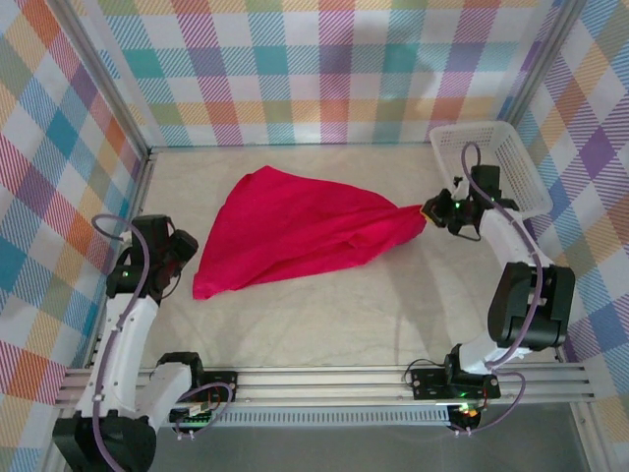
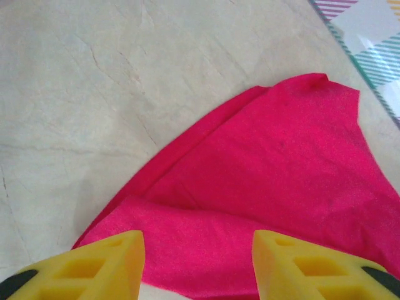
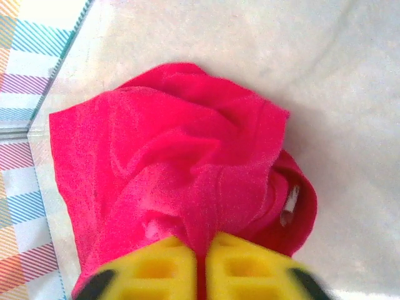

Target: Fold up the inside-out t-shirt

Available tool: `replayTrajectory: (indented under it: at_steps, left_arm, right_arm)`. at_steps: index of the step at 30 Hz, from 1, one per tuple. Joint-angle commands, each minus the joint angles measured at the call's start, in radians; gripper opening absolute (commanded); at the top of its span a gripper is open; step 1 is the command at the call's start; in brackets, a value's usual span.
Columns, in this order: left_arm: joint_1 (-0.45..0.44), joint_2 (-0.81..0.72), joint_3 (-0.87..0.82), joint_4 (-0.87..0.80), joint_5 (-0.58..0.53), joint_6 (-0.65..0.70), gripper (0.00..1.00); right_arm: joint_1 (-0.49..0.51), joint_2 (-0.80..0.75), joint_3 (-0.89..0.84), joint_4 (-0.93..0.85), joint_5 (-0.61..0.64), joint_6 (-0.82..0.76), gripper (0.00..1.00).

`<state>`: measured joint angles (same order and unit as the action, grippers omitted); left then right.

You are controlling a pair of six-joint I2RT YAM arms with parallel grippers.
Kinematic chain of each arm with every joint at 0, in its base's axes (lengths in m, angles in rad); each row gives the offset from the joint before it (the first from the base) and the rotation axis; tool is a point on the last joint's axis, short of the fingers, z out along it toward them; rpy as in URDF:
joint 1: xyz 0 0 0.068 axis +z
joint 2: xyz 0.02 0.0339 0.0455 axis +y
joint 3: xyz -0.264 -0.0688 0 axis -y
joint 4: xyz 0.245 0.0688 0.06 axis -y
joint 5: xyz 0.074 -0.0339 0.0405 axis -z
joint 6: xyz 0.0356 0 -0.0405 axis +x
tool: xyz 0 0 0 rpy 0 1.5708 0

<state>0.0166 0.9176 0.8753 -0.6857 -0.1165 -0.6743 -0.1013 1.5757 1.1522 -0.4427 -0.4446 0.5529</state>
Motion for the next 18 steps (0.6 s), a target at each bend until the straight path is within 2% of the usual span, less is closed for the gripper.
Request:
replayTrajectory:
  at_steps: [1,2,5,8,12,14,18]
  left_arm:
    - [-0.056,0.067,0.039,-0.013,-0.054,0.027,0.49]
    - [-0.096,0.088,0.046,0.022,-0.036,0.039,0.48]
    - [-0.243,0.204,0.091,0.153,0.096,0.088,0.47]
    - [-0.412,0.417,0.216,0.215,0.245,0.128,0.44]
    - [-0.646,0.697,0.438,0.206,0.286,0.207,0.42]
    - [-0.721,0.824,0.526,0.225,0.307,0.222,0.43]
    - [-0.787,1.045,0.676,0.189,0.343,0.227,0.43]
  right_arm:
    - [-0.002,0.077,0.083,-0.061,0.018,-0.018,0.47]
    - [-0.003,0.092,0.107,-0.086,0.030,-0.016,0.55]
    - [-0.003,0.078,0.118,-0.113,0.063,-0.010,0.65]
    - [-0.002,0.022,0.065,-0.107,0.061,-0.005,0.66]
    - [-0.003,-0.072,-0.049,-0.093,0.049,-0.001,0.66]
    - [-0.002,-0.117,-0.096,-0.100,0.058,-0.008,0.65]
    - [-0.003,-0.175,-0.145,-0.117,0.076,-0.026,0.64]
